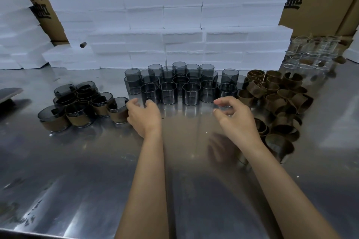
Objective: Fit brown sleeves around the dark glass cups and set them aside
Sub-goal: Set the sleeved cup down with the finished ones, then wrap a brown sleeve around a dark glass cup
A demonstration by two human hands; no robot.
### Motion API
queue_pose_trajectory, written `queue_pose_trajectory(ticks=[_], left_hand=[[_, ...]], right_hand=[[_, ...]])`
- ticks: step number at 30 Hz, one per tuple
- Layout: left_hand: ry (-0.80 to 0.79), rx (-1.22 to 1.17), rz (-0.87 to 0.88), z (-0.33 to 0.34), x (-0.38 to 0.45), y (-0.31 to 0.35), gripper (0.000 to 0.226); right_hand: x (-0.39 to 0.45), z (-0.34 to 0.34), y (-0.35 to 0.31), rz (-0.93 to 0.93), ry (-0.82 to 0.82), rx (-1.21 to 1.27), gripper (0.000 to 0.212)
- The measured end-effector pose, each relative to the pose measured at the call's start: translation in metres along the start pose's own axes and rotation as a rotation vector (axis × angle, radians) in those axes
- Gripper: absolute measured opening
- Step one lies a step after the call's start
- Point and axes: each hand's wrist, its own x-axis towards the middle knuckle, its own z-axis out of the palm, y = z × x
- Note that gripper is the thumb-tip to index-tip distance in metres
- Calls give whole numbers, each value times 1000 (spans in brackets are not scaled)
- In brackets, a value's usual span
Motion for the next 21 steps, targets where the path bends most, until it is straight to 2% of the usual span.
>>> queue_pose_trajectory(ticks=[5,9,12,15,18,21], left_hand=[[70,4,26,-7,11,-2,56],[78,28,44,-13,24,-5,57],[6,126,152,-10,22,-9,58],[-144,380,335,-2,14,-13,61],[-241,556,390,3,19,-14,53],[-198,521,429,6,23,-15,34]], right_hand=[[0,0,-1,15,-10,23,18],[-1,-1,-1,19,-12,46,18],[-1,0,-2,24,-12,52,16],[-2,0,-2,27,-16,52,15],[-2,0,-3,23,-24,52,14],[-2,-1,-3,32,-23,43,14]])
